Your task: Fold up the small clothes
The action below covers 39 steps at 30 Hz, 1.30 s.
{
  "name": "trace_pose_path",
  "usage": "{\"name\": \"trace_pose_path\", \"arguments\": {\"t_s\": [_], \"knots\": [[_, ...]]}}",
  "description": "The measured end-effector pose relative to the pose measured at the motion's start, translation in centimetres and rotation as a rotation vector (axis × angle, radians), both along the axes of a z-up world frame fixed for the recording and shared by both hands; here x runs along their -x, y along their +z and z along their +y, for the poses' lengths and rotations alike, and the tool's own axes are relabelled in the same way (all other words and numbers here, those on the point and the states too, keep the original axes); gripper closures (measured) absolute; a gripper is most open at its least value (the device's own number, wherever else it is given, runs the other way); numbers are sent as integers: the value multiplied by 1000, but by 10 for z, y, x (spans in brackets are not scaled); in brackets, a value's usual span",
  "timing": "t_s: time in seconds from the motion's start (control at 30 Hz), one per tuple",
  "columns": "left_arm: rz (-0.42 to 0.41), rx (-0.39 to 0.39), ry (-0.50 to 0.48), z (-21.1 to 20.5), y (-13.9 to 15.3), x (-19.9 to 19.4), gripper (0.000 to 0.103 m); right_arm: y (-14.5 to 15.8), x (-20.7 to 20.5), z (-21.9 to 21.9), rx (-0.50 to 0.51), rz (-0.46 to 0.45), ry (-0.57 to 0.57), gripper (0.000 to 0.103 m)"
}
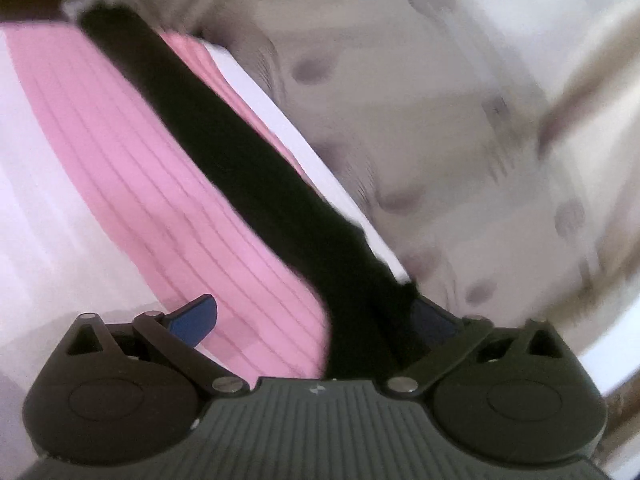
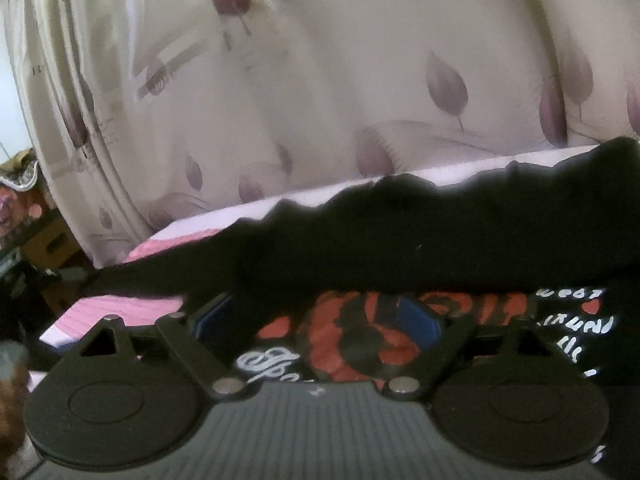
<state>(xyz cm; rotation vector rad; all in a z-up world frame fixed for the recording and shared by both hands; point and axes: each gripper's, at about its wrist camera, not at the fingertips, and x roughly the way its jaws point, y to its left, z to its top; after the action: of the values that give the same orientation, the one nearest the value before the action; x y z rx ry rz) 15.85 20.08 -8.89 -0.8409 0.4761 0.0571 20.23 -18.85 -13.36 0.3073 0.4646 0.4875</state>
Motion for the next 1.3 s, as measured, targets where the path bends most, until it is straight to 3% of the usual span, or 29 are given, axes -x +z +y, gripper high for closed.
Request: {"name": "trace_pose_path", "arguments": {"t_s": [0.1, 0.17, 0.37, 0.5, 0.67, 0.73, 0.77, 0.8, 0.83, 0.87, 0.9, 0.97, 1.07, 1.3], "knots": [[-19, -61, 21, 44, 14, 4, 14, 1, 0, -1, -8, 0, -1, 13], [-20, -95, 60, 74, 23, 6, 14, 0, -1, 0, -14, 3, -5, 13], [-2, -107, 229, 182, 46, 16, 14, 0, -1, 2, -6, 6, -7, 13], [59, -47, 177, 239, 44, -15, 13, 1, -2, 2, 2, 11, -11, 13], [126, -47, 131, 264, 24, -45, 8, 1, -1, 5, 23, 13, -25, 13], [130, -44, 119, 265, 17, -52, 9, 1, -1, 6, 31, 16, -26, 13], [130, -50, 116, 264, 15, -55, 17, 1, -2, 7, 34, 18, -25, 13], [137, -71, 123, 264, 14, -58, 42, 1, -2, 7, 37, 19, -25, 13], [163, -106, 142, 264, 14, -62, 60, 1, -2, 8, 39, 20, -26, 13], [195, -136, 169, 266, 13, -65, 97, 1, -2, 8, 42, 21, -27, 13], [201, -131, 186, 270, 12, -65, 97, 1, -2, 8, 43, 22, -27, 13], [129, -71, 218, 274, 19, -55, 97, 2, -2, 8, 40, 20, -27, 13], [32, -98, 217, 252, 51, -46, 97, 1, -2, 6, 22, 22, -30, 13], [-164, -237, 4, 121, 147, -52, 97, -1, 0, -8, -72, -3, -68, 13]]}}
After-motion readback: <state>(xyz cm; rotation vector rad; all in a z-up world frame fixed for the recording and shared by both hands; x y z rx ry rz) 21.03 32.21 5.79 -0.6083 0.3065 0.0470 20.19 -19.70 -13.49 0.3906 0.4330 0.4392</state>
